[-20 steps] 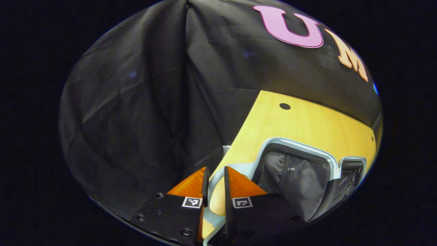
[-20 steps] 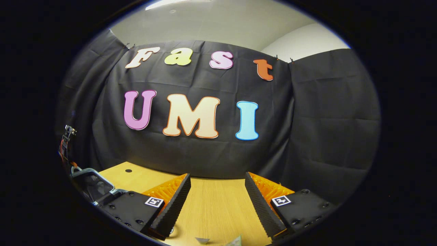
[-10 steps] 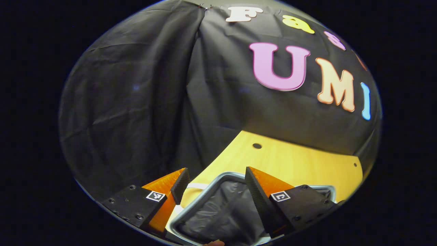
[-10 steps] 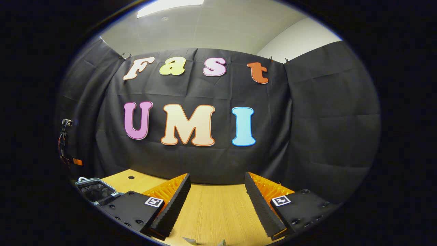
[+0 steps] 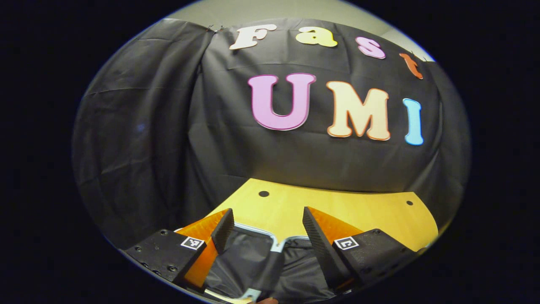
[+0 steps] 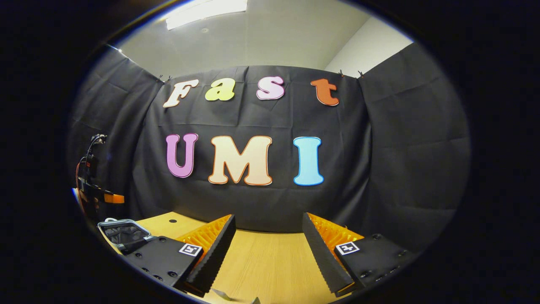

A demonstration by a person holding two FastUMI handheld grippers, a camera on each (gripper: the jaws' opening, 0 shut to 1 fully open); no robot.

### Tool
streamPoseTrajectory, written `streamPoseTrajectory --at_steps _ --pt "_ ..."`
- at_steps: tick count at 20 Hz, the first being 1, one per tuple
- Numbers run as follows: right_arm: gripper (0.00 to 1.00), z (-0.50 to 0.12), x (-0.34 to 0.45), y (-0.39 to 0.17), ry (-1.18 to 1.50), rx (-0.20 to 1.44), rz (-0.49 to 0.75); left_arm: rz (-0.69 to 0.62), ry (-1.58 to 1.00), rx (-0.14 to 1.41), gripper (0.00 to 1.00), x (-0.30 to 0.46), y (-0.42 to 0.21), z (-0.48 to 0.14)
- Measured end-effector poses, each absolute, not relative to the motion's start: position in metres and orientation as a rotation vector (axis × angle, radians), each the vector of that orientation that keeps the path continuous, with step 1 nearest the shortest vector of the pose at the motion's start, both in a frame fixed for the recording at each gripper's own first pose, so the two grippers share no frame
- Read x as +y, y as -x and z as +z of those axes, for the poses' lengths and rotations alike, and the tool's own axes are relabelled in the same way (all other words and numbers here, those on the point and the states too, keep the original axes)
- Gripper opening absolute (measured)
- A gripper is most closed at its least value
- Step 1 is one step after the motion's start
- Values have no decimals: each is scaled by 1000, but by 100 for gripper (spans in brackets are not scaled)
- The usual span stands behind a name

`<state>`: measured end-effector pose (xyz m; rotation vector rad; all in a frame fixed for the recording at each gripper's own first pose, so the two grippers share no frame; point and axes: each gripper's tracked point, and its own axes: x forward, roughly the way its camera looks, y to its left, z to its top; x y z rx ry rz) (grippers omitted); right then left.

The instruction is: First open the suitcase, pack the skin care products into it, and then close the suitcase.

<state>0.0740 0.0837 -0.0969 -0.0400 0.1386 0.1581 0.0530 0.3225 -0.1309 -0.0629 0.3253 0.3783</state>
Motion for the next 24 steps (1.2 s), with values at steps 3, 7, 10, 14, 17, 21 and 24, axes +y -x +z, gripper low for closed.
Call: streamPoseTrajectory --at_steps 3,7,10,14,17,21,24 --pt "99 -93 71 -70 40 123 185 321 75 306 96 269 -53 -135" --pt "98 -98 62 -60 48 94 212 226 83 273 94 198 -57 -141" --pt "98 -101 64 -50 43 82 245 125 88 294 95 140 -58 -151" --pt "98 -107 62 -44 50 72 252 7 89 320 96 86 -61 -166" --pt "99 -116 61 -40 54 102 249 -58 96 363 96 55 -58 -189" --pt "98 -125 50 -37 95 126 231 -137 122 431 96 15 -49 -220" --pt "99 -130 45 -33 95 144 224 -183 127 473 96 -8 -42 -241"
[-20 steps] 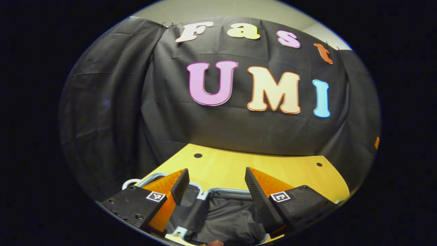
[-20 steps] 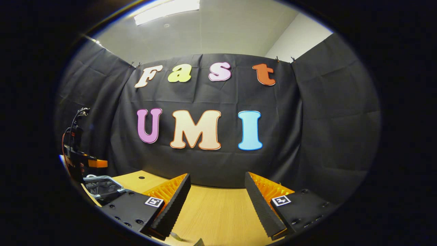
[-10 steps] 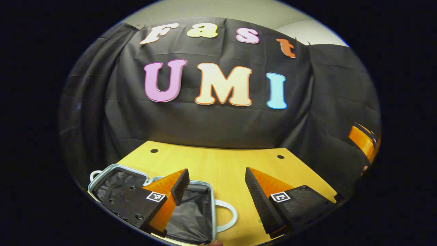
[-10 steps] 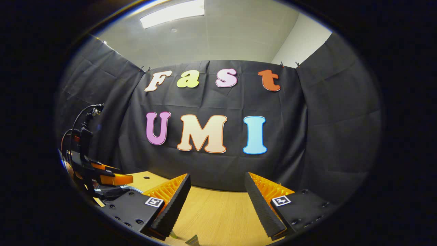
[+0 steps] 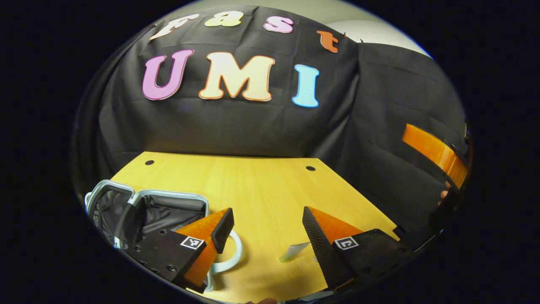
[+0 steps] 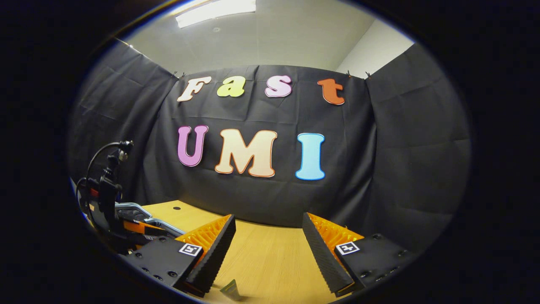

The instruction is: First open the suitcase, pack the skin care products into it, and then close the suitcase.

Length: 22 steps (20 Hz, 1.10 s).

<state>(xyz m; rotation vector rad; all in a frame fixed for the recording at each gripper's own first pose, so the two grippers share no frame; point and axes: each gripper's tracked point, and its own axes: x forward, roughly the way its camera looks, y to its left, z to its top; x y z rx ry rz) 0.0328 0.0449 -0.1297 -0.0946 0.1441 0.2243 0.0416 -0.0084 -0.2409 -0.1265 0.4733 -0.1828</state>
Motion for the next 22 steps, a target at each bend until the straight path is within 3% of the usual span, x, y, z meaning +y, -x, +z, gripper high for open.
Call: streamPoseTrajectory --at_steps 11,15,17,19,22 --pt "100 -145 22 -26 112 200 183 -278 151 663 94 -63 -21 -333" --pt "99 -167 30 -17 98 248 226 -276 179 707 91 -69 -24 -360" --pt "99 -178 36 -12 89 276 255 -278 195 722 84 -72 -24 -368" --pt "100 -191 41 -6 85 304 281 -269 215 734 70 -72 -28 -375" --pt "99 -215 52 6 82 353 337 -268 258 752 29 -74 -28 -379"
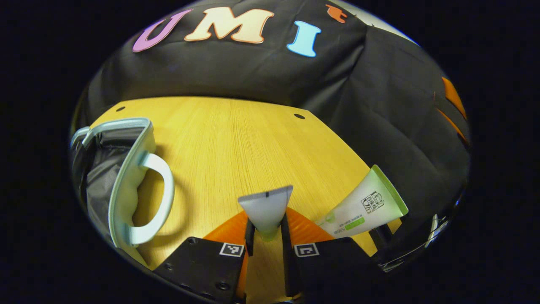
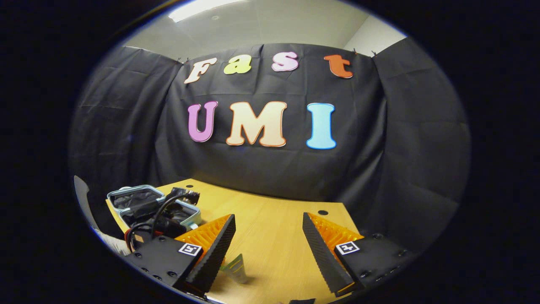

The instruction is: First open the suitcase, pack the skin care products into it, and then close the suitcase.

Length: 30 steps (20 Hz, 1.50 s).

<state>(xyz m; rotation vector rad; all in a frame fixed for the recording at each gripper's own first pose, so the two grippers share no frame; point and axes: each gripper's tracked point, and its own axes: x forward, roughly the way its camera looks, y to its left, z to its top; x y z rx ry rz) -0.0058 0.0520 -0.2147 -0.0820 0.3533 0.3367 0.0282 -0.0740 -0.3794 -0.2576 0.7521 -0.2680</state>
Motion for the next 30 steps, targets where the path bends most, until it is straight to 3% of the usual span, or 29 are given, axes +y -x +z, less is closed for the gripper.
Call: streamPoseTrajectory --at_steps 6,13,18,21,22,25,28,30 --pt "99 -267 66 23 99 441 402 -263 202 753 14 -69 -27 -364" --pt "99 -342 90 45 143 557 489 -213 185 703 14 -41 -23 -303" --pt "99 -402 90 51 169 647 486 -138 175 689 17 -10 -10 -277" --pt "99 -423 93 51 162 695 495 -100 196 684 14 1 -2 -269" --pt "96 -423 93 48 166 695 493 -88 198 681 14 4 0 -268" --pt "48 -427 94 50 179 705 487 -50 201 689 14 16 8 -269" --pt "32 -429 96 47 182 700 475 -25 215 698 14 24 15 -271" --pt "22 -429 110 54 107 753 534 -14 217 702 14 31 19 -270"
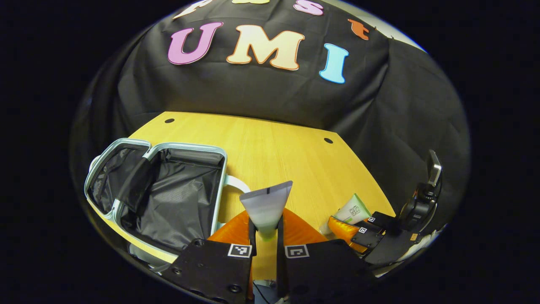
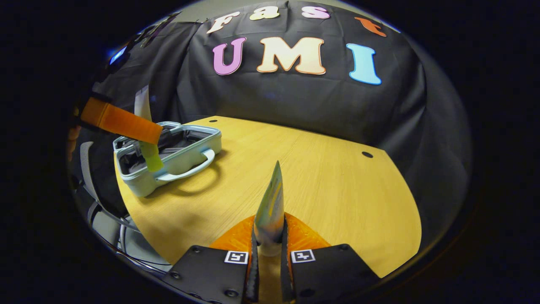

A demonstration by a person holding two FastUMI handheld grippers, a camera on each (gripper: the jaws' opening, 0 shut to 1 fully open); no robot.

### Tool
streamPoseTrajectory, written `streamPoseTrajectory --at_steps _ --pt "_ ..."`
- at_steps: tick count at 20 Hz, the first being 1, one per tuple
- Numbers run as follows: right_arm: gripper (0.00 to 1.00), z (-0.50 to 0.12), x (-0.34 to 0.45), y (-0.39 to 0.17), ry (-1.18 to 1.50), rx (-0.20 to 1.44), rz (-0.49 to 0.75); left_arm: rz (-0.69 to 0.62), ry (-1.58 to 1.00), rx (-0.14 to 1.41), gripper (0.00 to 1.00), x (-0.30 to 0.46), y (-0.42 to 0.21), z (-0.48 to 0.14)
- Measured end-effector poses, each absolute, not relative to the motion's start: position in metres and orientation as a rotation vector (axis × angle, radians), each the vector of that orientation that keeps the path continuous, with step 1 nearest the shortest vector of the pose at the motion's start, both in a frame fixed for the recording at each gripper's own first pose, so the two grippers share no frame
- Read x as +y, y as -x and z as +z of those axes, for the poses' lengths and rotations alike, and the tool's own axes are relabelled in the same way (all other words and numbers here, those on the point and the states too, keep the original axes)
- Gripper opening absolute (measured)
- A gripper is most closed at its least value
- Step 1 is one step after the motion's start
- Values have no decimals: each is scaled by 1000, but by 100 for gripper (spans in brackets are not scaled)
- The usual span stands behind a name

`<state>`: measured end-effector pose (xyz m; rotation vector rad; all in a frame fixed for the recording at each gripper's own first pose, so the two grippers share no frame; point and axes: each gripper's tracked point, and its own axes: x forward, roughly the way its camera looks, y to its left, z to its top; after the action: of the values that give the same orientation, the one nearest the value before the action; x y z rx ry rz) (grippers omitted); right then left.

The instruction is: First open the suitcase, pack the skin care products into it, and then close the suitcase.

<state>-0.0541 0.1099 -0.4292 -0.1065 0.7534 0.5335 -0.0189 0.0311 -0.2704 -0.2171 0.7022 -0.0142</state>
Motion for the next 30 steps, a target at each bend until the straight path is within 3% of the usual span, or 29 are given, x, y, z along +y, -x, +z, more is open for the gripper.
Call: streamPoseTrajectory --at_steps 10,16,24,27,30 --pt "20 -335 152 16 50 661 556 83 164 760 14 117 30 -264" --pt "20 -306 220 10 60 652 583 83 133 874 14 173 35 -291" --pt "19 -317 353 48 -57 823 748 5 155 1041 14 219 54 -340" --pt "19 -331 381 56 -53 892 740 -26 197 1064 14 227 56 -352" --pt "19 -344 402 63 -47 934 716 -64 224 1061 20 235 54 -356"
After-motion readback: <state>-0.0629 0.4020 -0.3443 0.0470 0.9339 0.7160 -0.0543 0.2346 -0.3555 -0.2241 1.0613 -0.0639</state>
